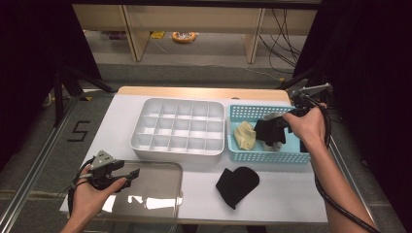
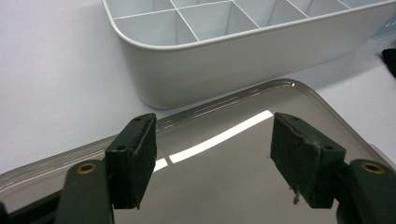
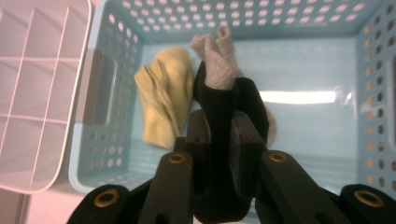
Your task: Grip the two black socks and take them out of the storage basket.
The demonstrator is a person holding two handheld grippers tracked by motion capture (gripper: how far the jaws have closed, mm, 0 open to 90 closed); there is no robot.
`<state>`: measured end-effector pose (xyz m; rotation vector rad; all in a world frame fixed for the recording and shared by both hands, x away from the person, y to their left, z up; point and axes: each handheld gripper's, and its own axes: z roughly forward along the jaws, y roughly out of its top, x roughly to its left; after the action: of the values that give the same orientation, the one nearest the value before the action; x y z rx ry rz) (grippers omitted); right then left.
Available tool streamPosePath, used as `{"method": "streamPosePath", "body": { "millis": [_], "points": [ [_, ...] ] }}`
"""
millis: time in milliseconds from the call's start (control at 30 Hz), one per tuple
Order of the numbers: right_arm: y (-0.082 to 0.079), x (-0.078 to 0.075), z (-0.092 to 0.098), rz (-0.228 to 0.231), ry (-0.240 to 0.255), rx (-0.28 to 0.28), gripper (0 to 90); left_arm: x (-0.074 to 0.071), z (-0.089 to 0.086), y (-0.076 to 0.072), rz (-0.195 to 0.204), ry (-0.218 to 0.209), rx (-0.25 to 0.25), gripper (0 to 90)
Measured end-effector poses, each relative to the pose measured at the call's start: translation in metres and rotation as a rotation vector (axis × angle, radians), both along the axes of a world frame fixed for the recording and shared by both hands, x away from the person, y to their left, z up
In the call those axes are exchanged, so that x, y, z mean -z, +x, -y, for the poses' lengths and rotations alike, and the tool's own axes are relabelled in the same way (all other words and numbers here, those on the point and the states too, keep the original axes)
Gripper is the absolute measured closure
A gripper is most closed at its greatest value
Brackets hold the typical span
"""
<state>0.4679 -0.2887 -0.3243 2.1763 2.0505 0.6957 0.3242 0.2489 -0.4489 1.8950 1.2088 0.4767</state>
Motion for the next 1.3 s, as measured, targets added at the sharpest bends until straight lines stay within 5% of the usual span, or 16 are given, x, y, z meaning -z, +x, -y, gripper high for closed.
{"method": "streamPosePath", "body": {
  "millis": [300, 367, 500, 533, 700, 900, 933, 1100, 1133, 1200, 1267, 1300],
  "points": [
    [0.008, 0.045, -0.002, -0.083, -0.021, 0.017, 77.3, 0.0, -0.001, 0.0, -0.004, 0.002, 0.001, 31.1],
    [0.01, 0.055, 0.003, -0.074, -0.059, -0.016, 74.6, 0.0, 0.0, 0.0, -0.005, 0.002, 0.001, 31.1],
    [0.01, 0.065, 0.001, -0.081, -0.057, 0.031, 67.4, 0.001, 0.0, 0.0, -0.002, 0.002, -0.001, 31.0],
    [0.01, 0.064, 0.0, -0.106, -0.059, 0.039, 66.3, 0.001, 0.0, 0.0, -0.004, 0.0, 0.001, 31.0],
    [0.008, 0.062, 0.003, -0.06, -0.097, 0.026, 62.5, 0.001, 0.001, -0.001, -0.006, -0.007, 0.0, 31.1],
    [0.002, 0.054, 0.003, -0.074, -0.119, 0.055, 64.5, 0.0, 0.0, 0.0, -0.001, 0.001, 0.004, 31.0],
    [0.001, 0.056, 0.007, -0.077, -0.141, 0.007, 66.9, 0.0, 0.0, 0.0, -0.001, 0.0, 0.004, 31.0],
    [-0.005, 0.056, 0.0, -0.14, -0.115, 0.065, 77.2, 0.0, 0.0, -0.001, -0.005, 0.0, 0.002, 31.1],
    [-0.005, 0.057, 0.005, -0.129, -0.141, 0.0, 77.1, 0.001, 0.001, 0.0, -0.007, -0.008, 0.0, 31.1],
    [-0.006, 0.053, 0.001, -0.163, -0.116, 0.064, 74.2, 0.0, 0.001, 0.0, -0.004, -0.006, 0.003, 31.0],
    [-0.007, 0.053, 0.006, -0.124, -0.139, 0.012, 73.2, 0.0, 0.0, 0.0, -0.002, 0.0, 0.006, 31.0],
    [-0.008, 0.051, 0.0, -0.143, -0.098, 0.079, 73.3, 0.001, 0.001, 0.0, -0.005, -0.009, -0.001, 31.0]
  ]
}}
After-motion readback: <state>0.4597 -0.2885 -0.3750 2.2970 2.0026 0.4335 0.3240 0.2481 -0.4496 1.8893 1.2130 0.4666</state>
